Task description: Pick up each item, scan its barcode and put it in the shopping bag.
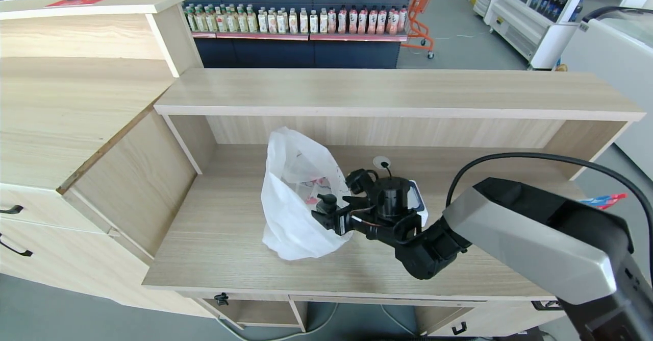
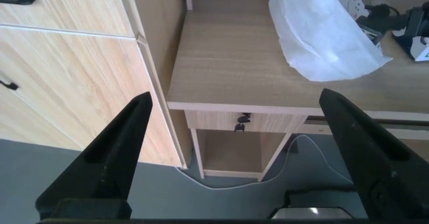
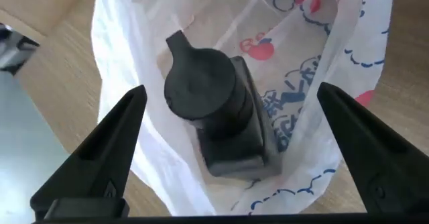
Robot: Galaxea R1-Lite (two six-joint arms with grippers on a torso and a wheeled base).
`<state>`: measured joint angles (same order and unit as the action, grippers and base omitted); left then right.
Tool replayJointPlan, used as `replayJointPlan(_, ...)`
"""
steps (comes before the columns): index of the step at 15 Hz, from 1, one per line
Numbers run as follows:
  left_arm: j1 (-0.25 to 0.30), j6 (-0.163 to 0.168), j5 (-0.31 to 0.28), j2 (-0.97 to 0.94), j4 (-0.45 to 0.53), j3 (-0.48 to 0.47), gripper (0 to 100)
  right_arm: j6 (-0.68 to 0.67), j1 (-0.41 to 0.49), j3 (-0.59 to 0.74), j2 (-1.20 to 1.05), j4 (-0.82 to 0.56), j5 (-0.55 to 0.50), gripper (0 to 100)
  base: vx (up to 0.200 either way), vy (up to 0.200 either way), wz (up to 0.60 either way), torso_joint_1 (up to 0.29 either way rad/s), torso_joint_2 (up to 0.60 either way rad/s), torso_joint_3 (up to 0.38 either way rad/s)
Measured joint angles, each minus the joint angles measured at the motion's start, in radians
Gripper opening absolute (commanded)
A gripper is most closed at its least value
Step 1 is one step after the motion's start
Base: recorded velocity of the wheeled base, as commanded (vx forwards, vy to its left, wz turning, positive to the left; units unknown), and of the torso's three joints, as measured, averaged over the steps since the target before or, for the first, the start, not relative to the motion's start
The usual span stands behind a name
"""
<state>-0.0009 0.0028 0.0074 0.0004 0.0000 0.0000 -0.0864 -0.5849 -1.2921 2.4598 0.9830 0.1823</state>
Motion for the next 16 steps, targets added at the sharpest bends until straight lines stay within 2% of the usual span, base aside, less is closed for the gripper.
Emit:
replayJointPlan(2, 0.0, 0.0, 0.0, 0.0, 0.0, 0.0, 100, -0.171, 0.012, 0.023, -0.065, -0.056, 0.0, 100, 0.0, 0.0, 0.0, 0.0, 0.0, 0.0)
replayJointPlan(4, 0.0, 0.0, 0.0, 0.0, 0.0, 0.0, 100, -0.271, 0.035, 0.085, -0.161, -0.137, 0.004, 100, 0.0, 0.0, 0.0, 0.0, 0.0, 0.0)
replayJointPlan(9, 0.0, 0.0, 0.0, 0.0, 0.0, 0.0, 100, -0.313, 0.147, 0.401, -0.465, -0.211, 0.035, 100, 0.0, 0.0, 0.0, 0.0, 0.0, 0.0)
replayJointPlan(11, 0.0, 0.0, 0.0, 0.0, 0.0, 0.0, 100, -0.246, 0.214, 0.5, -0.611, -0.252, 0.044, 100, 0.0, 0.0, 0.0, 0.0, 0.0, 0.0)
replayJointPlan(12, 0.0, 0.0, 0.0, 0.0, 0.0, 0.0, 100, -0.159, 0.266, 0.542, -0.693, -0.299, 0.042, 100, 0.0, 0.0, 0.0, 0.0, 0.0, 0.0)
replayJointPlan(14, 0.0, 0.0, 0.0, 0.0, 0.0, 0.0, 100, -0.024, 0.369, 0.608, -0.838, -0.388, 0.001, 100, 0.0, 0.0, 0.0, 0.0, 0.0, 0.0)
replayJointPlan(16, 0.0, 0.0, 0.0, 0.0, 0.0, 0.0, 100, 0.033, 0.452, 0.677, -0.969, -0.444, -0.049, 100, 0.0, 0.0, 0.0, 0.0, 0.0, 0.0)
